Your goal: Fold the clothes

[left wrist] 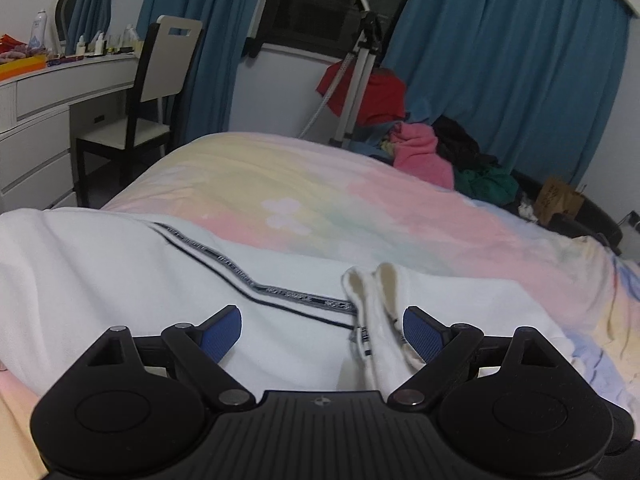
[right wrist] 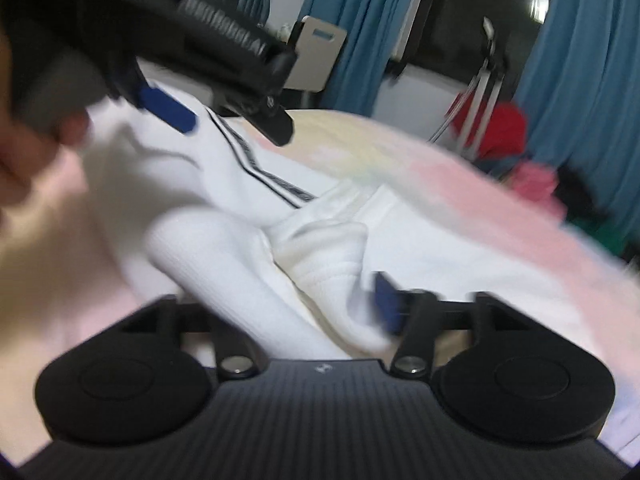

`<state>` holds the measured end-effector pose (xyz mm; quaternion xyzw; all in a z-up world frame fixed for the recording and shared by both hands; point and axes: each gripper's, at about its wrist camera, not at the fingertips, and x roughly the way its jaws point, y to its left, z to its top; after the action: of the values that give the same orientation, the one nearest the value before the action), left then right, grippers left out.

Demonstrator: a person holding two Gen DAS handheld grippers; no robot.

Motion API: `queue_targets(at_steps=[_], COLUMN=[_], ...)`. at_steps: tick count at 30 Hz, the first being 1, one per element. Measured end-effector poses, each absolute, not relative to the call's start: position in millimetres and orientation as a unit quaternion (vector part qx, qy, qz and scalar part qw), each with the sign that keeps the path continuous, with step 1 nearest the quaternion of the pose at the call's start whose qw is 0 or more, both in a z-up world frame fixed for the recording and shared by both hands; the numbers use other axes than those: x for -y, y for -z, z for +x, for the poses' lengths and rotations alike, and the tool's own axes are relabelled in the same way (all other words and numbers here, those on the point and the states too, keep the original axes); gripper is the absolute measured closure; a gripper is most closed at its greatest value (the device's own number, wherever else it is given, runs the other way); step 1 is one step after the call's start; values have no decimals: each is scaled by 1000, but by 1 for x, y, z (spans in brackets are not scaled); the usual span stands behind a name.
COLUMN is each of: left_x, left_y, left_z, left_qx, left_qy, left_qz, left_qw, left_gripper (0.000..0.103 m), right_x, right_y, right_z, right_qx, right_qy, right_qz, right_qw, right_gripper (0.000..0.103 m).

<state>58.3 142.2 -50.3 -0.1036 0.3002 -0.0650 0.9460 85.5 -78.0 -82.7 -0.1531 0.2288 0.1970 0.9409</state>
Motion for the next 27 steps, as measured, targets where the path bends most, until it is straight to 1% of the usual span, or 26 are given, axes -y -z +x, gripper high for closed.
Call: queue_targets(at_steps=[4,8,11,13,15,16,18,20,22,24,26,27], left_x=[-137,-126,-113,-104,-96,-92,-87,-84,-80,-76,-73,-74], left_y=[45,41,43,50,62,69,81,92,101,104,104,104], left_z=[48,37,32,34,40,43,50,57,63,63,64,65], left_qx=[-288,-277,-276,-286,-305,-316,-334,-347,-354,-345,-336,-336], left_qy=[102,144,180,202,207,208,214,229,246,261,262,263], left_qz=[-114,-114,-113,-112,-107,-104,-109,-118,-125,-121,-115,-121], left_qw=[945,943,937,930,923,920,912,902,894,894,897,896], left_gripper=[13,13,14,17,20,24,27,29,36,40,55,66], right_x=[98,132,161,181,194,198,204,214,225,239,248,251], right_y=[55,37,29,28,29,33,43,54,65,73,82,85], right_z=[52,37,40,44,48,52,57,64,71,76,77,75], right_qx=[-261,-285,-288,-287,-279,-275,-278,-288,-298,-313,-320,-321], right_qy=[-230,-197,-169,-157,-125,-102,-44,5,51,56,55,55], right_qz=[-82,-6,67,110,122,114,85,85,87,137,177,190], right_qw=[934,938,940,938,944,949,956,954,949,938,929,926], right_gripper=[37,37,37,37,37,37,37,37,37,37,37,36])
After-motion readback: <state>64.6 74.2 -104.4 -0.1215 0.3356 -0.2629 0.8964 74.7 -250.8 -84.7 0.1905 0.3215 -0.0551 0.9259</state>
